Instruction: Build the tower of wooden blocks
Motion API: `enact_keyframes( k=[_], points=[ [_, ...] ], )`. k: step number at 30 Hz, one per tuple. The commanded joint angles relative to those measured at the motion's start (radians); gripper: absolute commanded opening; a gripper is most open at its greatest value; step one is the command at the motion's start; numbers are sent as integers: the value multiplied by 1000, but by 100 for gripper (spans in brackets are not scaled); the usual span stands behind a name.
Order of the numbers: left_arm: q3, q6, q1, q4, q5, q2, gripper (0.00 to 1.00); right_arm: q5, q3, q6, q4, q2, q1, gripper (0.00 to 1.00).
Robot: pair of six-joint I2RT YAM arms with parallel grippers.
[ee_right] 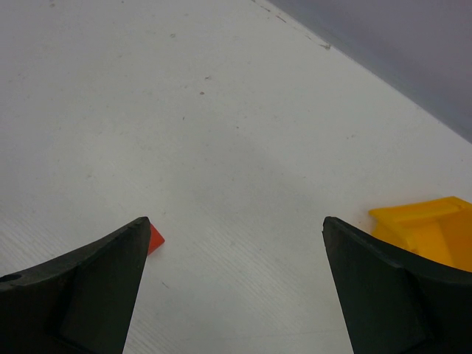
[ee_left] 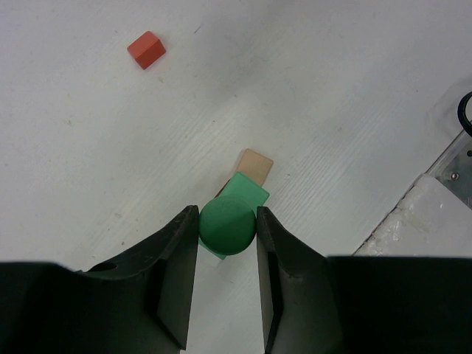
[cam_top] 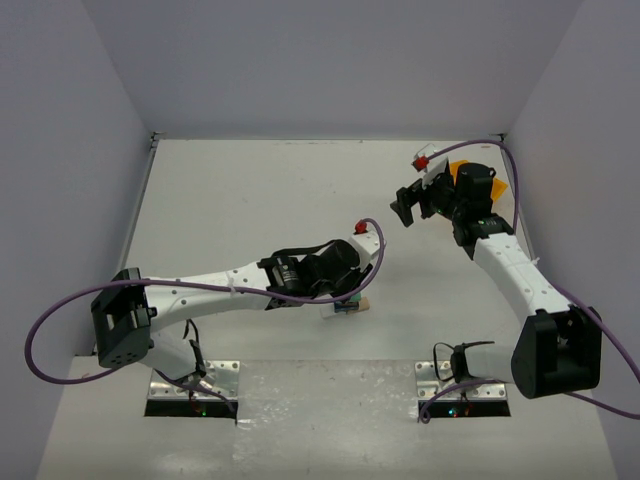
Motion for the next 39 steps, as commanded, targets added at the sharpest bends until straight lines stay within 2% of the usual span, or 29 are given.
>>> enact_keyframes(
  k=[1, 39],
  points=[
    [-2, 4, -9, 43, -6, -36, 0, -24, 6, -8, 28, -8, -7, 99],
    [-16, 8, -12, 44, 9, -36, 6, -27, 2, -19, 22, -23, -7, 99]
  ],
)
